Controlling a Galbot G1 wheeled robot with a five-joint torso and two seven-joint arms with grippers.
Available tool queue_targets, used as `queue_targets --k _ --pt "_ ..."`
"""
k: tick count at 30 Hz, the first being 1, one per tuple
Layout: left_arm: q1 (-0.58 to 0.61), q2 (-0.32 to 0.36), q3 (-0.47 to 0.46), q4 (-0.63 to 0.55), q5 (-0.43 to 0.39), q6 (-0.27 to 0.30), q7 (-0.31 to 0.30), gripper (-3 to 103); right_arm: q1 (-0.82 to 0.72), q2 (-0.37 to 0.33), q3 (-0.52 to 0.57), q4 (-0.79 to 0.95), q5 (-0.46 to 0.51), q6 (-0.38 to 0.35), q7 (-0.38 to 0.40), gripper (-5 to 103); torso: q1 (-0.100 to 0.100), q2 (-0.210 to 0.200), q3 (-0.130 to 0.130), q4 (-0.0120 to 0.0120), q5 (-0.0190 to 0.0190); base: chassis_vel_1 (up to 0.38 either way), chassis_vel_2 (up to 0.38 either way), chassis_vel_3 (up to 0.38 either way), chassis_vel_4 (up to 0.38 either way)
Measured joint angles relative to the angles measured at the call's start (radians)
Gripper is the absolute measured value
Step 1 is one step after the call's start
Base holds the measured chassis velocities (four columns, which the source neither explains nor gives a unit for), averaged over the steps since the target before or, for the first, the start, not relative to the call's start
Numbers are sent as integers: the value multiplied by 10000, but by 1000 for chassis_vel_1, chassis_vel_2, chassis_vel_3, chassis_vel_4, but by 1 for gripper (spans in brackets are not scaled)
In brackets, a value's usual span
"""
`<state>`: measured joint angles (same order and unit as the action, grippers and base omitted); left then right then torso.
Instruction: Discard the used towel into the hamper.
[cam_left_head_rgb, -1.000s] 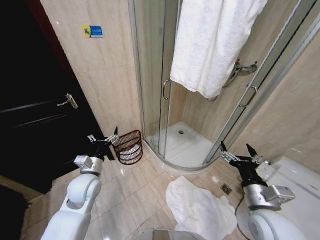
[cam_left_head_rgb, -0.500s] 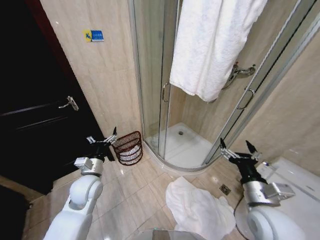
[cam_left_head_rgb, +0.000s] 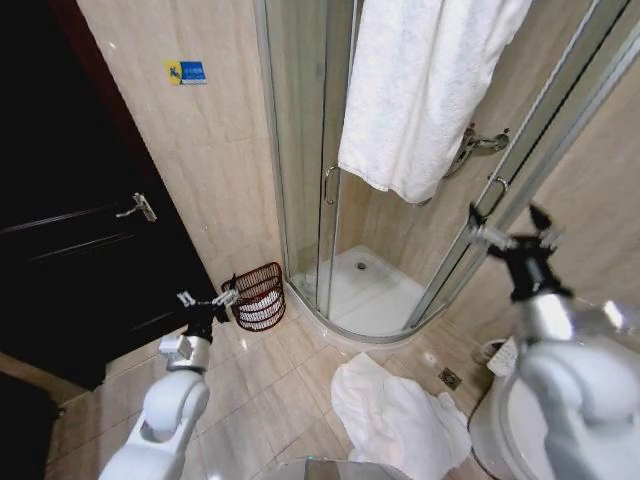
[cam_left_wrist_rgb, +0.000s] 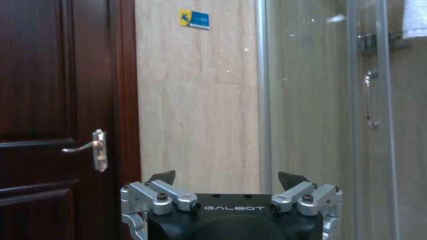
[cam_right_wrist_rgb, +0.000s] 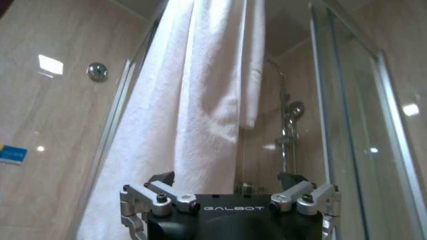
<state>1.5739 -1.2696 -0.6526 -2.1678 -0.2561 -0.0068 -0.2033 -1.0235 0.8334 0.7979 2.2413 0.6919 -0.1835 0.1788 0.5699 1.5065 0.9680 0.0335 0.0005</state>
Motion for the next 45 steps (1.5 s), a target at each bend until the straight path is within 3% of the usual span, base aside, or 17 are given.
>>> queue_targets --k 2,6,8,9,12,14,17,18,22,26,30,35,38,45 --pt "40 -97 -29 -53 116 -1 -44 100 1396 -886 -466 -824 513 -263 -30 100 -6 -14 -7 -7 0 0 0 0 0" --pt "26 -171 -6 -105 206 0 -76 100 2871 -1431 -1125 -1407 918 -532 -45 100 -13 -23 -14 -8 0 0 0 0 0" --pt "-43 -244 60 -109 304 9 -99 100 4584 -1818 -2127 -2094 1284 -691 -10 100 -19 -34 -20 -6 -6 0 0 0 0" --pt "-43 -244 60 -109 304 9 -99 100 4584 -1818 -2127 -2094 1284 -691 -10 100 -19 -34 -20 -6 -6 0 0 0 0" --pt "-140 -298 110 -75 374 16 -104 100 7013 -2076 -3799 -2912 1606 -781 22 100 -23 -47 -27 -5 -9 0 0 0 0" --pt "-153 -303 111 -70 377 17 -105 100 7495 -2088 -4197 -3051 1643 -800 28 100 -26 -49 -29 -8 -12 0 0 0 0" --pt "-167 -308 52 -70 377 17 -111 100 9701 -1913 -6087 -3934 1787 -896 110 100 -29 -59 -32 -6 1 0 0 0 0" --pt "-167 -308 52 -70 377 17 -111 100 9701 -1913 -6087 -3934 1787 -896 110 100 -29 -59 -32 -6 1 0 0 0 0" --pt "-107 -316 -60 -73 371 -52 -126 100 12281 -1092 -7879 -5086 1749 -1139 803 100 -34 -69 -40 -3 -12 0 0 0 0" --pt "-74 -320 -109 -72 359 -94 -130 100 13039 -728 -8346 -5478 1702 -1316 1163 100 -35 -74 -41 -3 -9 0 0 0 0" --pt "-66 -345 -153 22 342 -209 -116 100 14560 186 -9449 -6819 1221 -1457 1757 100 -39 -80 -45 -6 -5 0 0 0 0" --pt "-76 -375 -138 93 342 -274 -90 100 15391 922 -9891 -7759 1086 -1461 2021 100 -40 -84 -47 -5 -9 0 0 0 0" --pt "-90 -388 -149 157 342 -357 -78 100 15951 1721 -10122 -8614 1054 -1536 2625 100 -44 -87 -50 -5 -9 0 0 0 0" --pt "-34 -402 -299 219 311 -526 -63 100 16364 2401 -10220 -9429 1109 -1703 3202 100 -44 -92 -52 -5 -6 0 0 0 0"
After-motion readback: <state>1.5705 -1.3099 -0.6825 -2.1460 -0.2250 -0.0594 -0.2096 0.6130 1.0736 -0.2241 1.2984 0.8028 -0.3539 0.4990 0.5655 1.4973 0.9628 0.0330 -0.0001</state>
